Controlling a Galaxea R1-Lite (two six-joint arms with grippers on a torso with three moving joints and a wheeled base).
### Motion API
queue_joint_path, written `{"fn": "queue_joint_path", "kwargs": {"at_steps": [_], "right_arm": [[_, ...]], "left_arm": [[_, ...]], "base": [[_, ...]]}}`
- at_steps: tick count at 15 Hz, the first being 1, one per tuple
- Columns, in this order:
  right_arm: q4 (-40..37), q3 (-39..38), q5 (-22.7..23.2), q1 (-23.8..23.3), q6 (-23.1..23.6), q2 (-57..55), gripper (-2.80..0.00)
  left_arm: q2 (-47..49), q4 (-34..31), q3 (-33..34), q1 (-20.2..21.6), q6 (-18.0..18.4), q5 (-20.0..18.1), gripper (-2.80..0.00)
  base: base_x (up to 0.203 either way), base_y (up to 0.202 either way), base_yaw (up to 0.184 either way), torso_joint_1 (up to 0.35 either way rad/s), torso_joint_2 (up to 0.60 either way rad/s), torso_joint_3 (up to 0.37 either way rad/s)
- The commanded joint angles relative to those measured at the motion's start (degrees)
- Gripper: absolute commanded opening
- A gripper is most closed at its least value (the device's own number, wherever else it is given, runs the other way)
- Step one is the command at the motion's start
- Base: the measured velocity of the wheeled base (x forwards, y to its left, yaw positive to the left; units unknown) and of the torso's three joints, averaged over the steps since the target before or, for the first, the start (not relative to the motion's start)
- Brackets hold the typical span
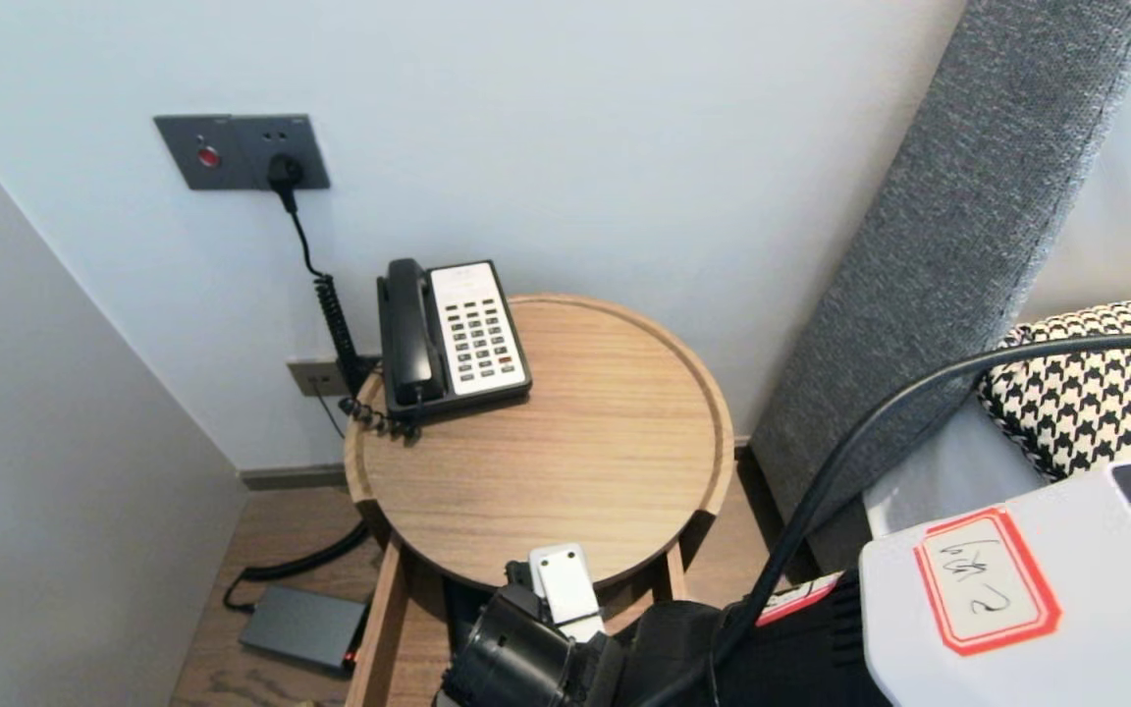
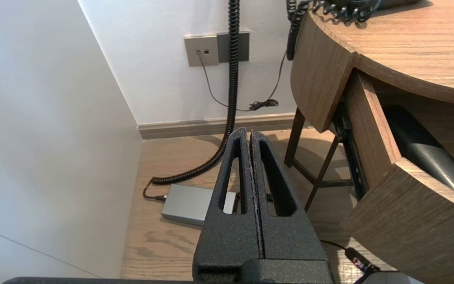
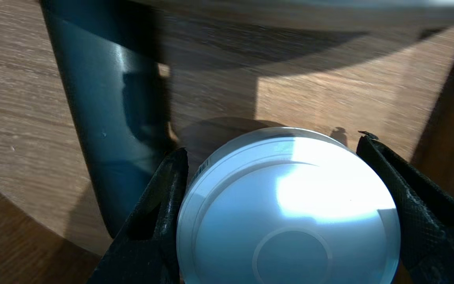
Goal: Put the remote controls on the table in the drawer one by one
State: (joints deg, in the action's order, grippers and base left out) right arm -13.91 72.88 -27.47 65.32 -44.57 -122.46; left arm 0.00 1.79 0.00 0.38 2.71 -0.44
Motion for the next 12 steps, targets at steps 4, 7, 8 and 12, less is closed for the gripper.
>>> {"fn": "queue_joint_path", "kwargs": {"at_steps": [4,7,8,12], "right_arm": [[0.1,0.9,0.0,0.0,-0.2,-2.2,-2.80],[0.1,0.8,0.0,-0.1,-0.2,-2.4,-2.80],[0.1,0.8,0.0,-0.2,-0.2,-2.5,-2.80],[0.1,0.5,-0.1,-0.2,-0.2,-2.3,-2.80]], "left_arm": [[-0.1,0.1,0.7,0.0,0.0,0.0,-2.80],[-0.1,0.1,0.7,0.0,0.0,0.0,-2.80],[-0.1,0.1,0.7,0.0,0.0,0.0,-2.80],[-0.1,0.1,0.7,0.0,0.0,0.0,-2.80]], "base": [[0.000,0.000,0.000,0.000,0.00,0.000],[0.000,0.000,0.000,0.000,0.00,0.000],[0.000,0.000,0.000,0.000,0.00,0.000],[0.000,0.000,0.000,0.000,0.00,0.000]]}}
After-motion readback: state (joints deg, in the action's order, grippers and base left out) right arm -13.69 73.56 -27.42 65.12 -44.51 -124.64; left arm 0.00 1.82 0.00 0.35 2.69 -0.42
